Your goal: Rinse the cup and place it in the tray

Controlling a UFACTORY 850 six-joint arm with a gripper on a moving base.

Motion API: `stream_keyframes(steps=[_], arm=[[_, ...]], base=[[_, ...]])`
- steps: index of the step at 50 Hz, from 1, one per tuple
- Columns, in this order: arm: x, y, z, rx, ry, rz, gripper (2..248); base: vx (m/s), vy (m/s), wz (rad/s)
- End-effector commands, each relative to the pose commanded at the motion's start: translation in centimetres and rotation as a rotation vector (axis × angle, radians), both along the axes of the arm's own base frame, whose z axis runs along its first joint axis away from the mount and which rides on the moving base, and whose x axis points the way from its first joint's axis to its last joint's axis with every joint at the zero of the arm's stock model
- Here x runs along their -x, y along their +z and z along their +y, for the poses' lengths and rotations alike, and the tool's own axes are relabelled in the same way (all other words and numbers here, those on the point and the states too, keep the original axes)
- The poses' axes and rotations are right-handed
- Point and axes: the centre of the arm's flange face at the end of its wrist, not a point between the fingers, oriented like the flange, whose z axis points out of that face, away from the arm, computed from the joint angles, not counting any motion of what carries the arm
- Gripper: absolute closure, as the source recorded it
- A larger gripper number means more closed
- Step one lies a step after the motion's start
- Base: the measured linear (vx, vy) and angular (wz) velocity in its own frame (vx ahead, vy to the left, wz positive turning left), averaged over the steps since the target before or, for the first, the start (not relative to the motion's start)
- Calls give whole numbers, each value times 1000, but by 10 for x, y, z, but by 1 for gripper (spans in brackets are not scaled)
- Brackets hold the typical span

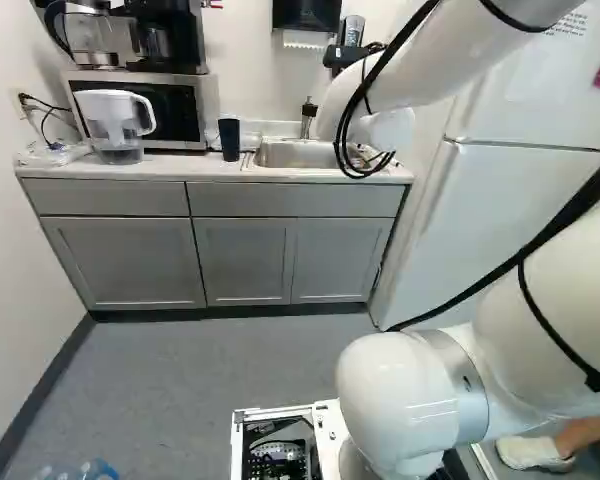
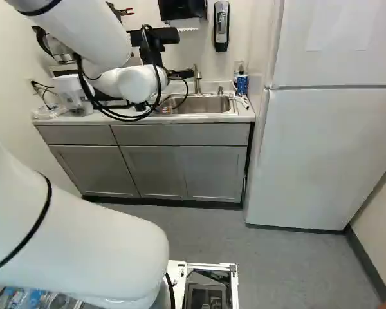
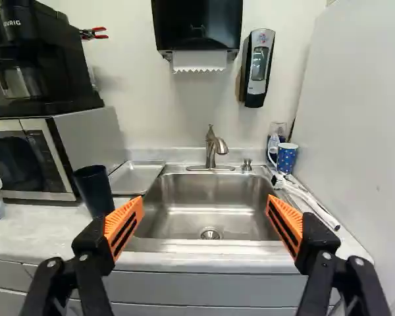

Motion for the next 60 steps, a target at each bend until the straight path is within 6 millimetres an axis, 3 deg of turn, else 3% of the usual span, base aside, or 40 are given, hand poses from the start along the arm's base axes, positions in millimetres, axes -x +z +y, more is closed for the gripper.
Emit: stream_keyframes(steps=[40,60], arm=[[-10,35,0,0,0,18,3],[-10,35,0,0,0,18,3]], base=[[0,0,0],[0,0,0]])
